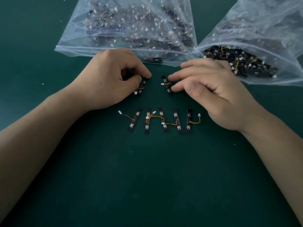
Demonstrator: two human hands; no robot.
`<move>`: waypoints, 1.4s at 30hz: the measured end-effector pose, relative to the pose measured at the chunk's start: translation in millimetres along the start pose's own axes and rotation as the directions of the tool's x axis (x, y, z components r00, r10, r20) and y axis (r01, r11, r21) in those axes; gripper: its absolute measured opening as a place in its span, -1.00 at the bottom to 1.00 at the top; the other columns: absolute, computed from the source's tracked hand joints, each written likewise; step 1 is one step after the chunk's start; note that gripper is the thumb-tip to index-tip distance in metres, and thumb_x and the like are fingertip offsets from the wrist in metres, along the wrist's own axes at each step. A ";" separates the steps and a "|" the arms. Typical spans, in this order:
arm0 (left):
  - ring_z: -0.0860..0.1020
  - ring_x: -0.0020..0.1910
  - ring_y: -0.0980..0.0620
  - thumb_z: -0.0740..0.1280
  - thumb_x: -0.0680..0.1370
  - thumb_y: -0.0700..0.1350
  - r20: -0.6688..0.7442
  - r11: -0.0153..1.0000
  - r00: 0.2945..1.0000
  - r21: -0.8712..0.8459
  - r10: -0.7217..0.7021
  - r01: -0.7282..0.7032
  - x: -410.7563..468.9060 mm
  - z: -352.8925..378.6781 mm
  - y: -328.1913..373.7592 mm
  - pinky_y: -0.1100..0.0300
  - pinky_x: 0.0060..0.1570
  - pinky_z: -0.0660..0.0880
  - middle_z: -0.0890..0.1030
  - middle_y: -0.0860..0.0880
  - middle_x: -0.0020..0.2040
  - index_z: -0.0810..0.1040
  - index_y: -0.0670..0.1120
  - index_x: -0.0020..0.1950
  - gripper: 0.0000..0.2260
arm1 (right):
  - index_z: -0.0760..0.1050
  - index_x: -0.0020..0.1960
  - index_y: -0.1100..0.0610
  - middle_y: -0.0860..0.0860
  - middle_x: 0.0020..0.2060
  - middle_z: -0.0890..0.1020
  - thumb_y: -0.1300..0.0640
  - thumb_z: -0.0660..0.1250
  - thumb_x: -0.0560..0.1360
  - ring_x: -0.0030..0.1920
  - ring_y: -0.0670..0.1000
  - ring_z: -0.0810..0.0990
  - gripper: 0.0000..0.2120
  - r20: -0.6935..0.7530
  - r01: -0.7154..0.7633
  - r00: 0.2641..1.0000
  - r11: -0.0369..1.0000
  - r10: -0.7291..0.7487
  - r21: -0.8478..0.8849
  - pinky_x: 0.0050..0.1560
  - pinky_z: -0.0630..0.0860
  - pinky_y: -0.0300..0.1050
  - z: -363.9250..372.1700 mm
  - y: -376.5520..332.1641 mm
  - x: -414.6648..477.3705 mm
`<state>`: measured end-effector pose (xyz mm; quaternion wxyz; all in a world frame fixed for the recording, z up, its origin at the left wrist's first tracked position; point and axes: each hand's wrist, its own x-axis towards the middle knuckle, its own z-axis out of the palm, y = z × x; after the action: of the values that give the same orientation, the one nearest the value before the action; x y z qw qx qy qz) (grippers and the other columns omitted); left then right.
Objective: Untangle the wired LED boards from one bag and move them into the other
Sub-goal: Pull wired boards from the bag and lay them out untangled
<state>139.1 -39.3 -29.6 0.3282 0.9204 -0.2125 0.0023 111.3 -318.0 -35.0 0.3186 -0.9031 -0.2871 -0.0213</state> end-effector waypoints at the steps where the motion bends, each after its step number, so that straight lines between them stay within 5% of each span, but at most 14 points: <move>1: 0.53 -0.16 0.23 0.43 0.57 -0.24 -0.001 1.000 1.000 -0.001 0.002 -0.002 -0.2 0.0 0.0 0.51 -0.15 0.33 0.60 0.17 -0.05 0.73 0.09 0.07 -0.76 | 0.70 0.16 -0.05 -0.25 0.26 0.63 -0.03 0.14 0.72 0.49 -0.12 0.41 -0.67 0.020 -0.003 1.000 1.000 0.003 -0.005 0.52 0.11 0.21 -0.3 -0.6 0.0; 7: 0.53 -0.19 0.27 0.45 0.56 -0.21 -0.001 1.000 1.000 -0.015 0.014 -0.014 -0.4 0.6 -0.2 0.50 -0.16 0.35 0.60 0.18 -0.08 0.74 0.07 0.07 -0.81 | 0.70 0.20 -0.03 -0.25 0.29 0.62 0.00 0.13 0.73 0.51 -0.13 0.37 -0.65 0.080 0.017 0.997 1.000 -0.016 -0.022 0.51 0.09 0.17 -0.9 -3.3 0.6; 11: 0.54 -0.18 0.23 0.46 0.56 -0.19 0.003 1.000 1.000 -0.009 0.024 -0.024 0.2 0.8 -2.0 0.49 -0.15 0.34 0.59 0.18 -0.08 0.74 0.07 0.07 -0.82 | 0.68 0.22 -0.05 -0.19 0.31 0.59 -0.17 0.20 0.64 0.50 -0.09 0.37 -0.64 0.120 0.027 0.992 0.999 -0.025 -0.022 0.50 0.09 0.12 -2.2 -5.3 0.5; 16: 0.53 -0.18 0.21 0.45 0.57 -0.17 0.005 0.999 1.000 -0.028 0.022 -0.022 0.5 1.0 -3.4 0.47 -0.15 0.35 0.60 0.17 -0.08 0.73 0.09 0.11 -0.81 | 0.69 0.14 -0.02 -0.14 0.15 0.64 -0.12 0.20 0.65 0.33 -0.03 0.50 -0.67 0.027 0.037 0.999 0.998 -0.039 0.054 0.42 0.22 0.26 -4.0 -6.5 -0.5; 23: 0.51 -0.22 0.05 0.40 0.63 -0.14 0.015 0.998 0.999 -0.064 0.030 -0.029 -0.1 1.5 -1.9 0.20 -0.11 0.46 0.59 0.09 0.08 0.71 0.11 0.17 -0.80 | 0.66 0.26 -0.02 -0.18 0.25 0.61 -0.18 0.17 0.64 0.43 -0.04 0.44 -0.59 0.142 0.058 0.988 0.998 -0.053 -0.030 0.43 0.16 0.13 -3.7 -7.6 0.6; 29: 0.49 0.25 0.20 0.22 0.60 -0.14 0.131 0.993 0.987 -0.078 0.095 -0.085 -1.1 -2.4 3.1 0.26 0.34 0.35 0.57 0.34 0.23 0.61 0.15 0.36 -0.61 | 0.66 0.28 -0.01 -0.21 0.31 0.61 -0.14 0.14 0.65 0.49 -0.04 0.38 -0.59 0.175 0.075 0.982 0.997 -0.076 0.009 0.47 0.14 0.22 -5.5 -7.4 -0.7; 32: 0.45 0.13 0.07 0.19 0.56 -0.24 0.169 0.991 0.981 -0.108 0.095 -0.078 -1.9 -3.7 1.7 0.30 0.19 0.36 0.61 0.40 0.23 0.52 0.18 0.45 -0.47 | 0.66 0.27 -0.01 -0.21 0.33 0.60 -0.11 0.14 0.66 0.51 -0.05 0.38 -0.60 0.162 0.066 0.984 0.997 -0.071 0.038 0.48 0.14 0.24 -5.6 -7.2 -1.5; 42: 0.51 0.22 -0.08 0.23 0.54 -0.24 0.160 0.983 0.982 -0.167 0.104 -0.077 -1.4 -3.8 -0.6 -0.04 0.27 0.43 0.66 0.32 0.21 0.55 0.09 0.44 -0.51 | 0.65 0.28 -0.01 -0.19 0.38 0.57 -0.12 0.11 0.68 0.54 -0.09 0.34 -0.59 0.155 0.063 0.986 0.998 -0.067 0.032 0.51 0.12 0.24 -3.2 -7.1 -0.9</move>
<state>138.6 -36.0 -27.1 0.3816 0.8773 -0.2806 -0.0772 107.2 -315.9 -28.6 0.3065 -0.8878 -0.3406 0.0431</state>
